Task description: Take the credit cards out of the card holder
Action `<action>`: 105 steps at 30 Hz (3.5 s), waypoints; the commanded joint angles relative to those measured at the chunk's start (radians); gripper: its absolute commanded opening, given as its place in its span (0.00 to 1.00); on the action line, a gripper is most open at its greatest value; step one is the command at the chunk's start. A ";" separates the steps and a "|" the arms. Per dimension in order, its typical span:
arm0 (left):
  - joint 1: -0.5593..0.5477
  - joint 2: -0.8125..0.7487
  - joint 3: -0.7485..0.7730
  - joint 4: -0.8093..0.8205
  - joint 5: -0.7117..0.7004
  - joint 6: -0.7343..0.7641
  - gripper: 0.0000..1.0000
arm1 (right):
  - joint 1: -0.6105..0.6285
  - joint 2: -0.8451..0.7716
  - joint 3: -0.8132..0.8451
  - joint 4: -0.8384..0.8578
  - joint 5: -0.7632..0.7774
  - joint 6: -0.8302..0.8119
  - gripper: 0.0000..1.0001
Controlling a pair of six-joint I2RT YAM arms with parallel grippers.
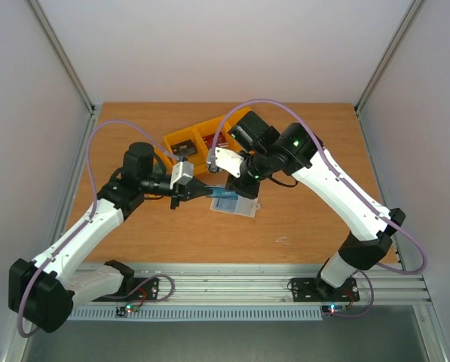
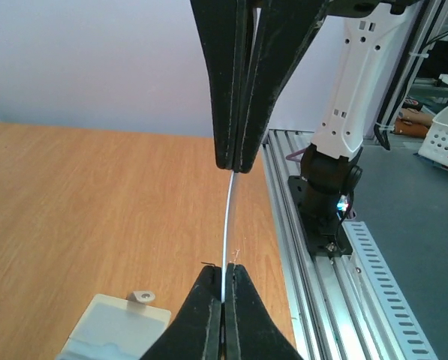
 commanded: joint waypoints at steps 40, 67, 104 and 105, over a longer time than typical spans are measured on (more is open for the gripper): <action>0.053 -0.096 -0.155 0.815 -0.232 -0.719 0.00 | -0.437 -0.164 -0.344 0.637 -0.848 0.390 0.35; 0.054 -0.040 -0.124 0.798 -0.254 -0.728 0.00 | -0.435 -0.082 -0.264 0.519 -0.904 0.331 0.03; 0.073 0.059 -0.147 0.351 -0.964 -0.601 0.77 | -0.623 0.849 0.646 0.361 -0.066 0.451 0.01; 0.078 0.063 -0.148 0.355 -0.964 -0.605 0.77 | -0.624 0.866 0.647 0.392 -0.054 0.451 0.01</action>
